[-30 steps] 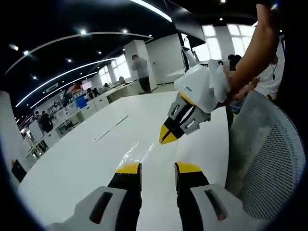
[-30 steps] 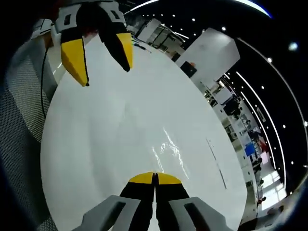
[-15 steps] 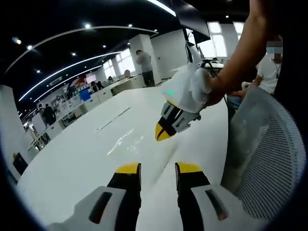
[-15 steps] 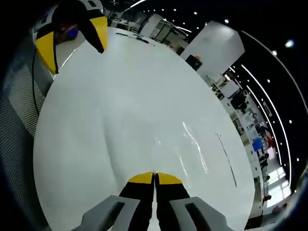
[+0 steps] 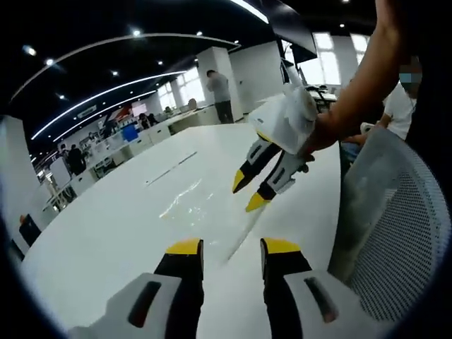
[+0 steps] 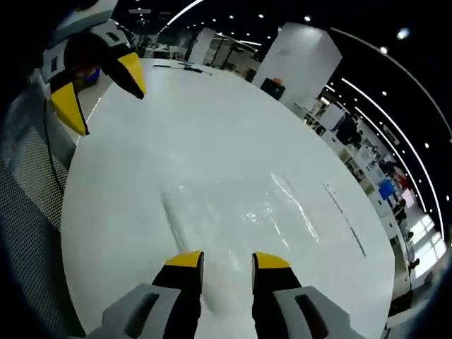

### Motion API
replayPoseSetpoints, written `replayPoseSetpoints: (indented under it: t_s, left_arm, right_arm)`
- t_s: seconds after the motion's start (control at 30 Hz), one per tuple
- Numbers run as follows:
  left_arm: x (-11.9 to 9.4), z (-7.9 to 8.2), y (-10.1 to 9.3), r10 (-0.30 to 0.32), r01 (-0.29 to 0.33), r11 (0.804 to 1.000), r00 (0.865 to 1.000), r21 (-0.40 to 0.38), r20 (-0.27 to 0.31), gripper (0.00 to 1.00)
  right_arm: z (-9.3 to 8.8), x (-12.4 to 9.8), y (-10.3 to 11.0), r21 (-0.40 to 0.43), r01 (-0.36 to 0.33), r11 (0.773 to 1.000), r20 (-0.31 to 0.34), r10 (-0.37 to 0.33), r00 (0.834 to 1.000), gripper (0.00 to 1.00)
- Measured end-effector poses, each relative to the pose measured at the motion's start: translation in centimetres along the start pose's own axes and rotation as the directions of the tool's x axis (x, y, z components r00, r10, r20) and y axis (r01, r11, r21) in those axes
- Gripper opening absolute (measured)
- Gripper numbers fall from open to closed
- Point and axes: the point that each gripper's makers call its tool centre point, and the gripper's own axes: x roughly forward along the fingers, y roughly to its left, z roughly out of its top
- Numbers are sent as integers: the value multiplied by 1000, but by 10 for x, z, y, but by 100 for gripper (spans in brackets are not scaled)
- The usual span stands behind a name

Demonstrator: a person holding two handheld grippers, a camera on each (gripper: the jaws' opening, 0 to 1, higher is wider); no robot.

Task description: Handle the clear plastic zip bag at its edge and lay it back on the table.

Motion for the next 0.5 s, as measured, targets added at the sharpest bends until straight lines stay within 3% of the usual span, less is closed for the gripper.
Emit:
replayPoseSetpoints:
  t_s: [0.3, 0.5]
  left_arm:
    - [7, -8, 6, 0, 0, 998, 1000, -69, -4, 39]
    - [11, -8, 6, -9, 9, 995, 1000, -98, 0, 43]
  right_arm:
    - [-18, -21, 5, 164, -6, 987, 58, -4, 998, 51]
    - [-28, -39, 3, 272, 3, 962, 112, -35, 993, 62]
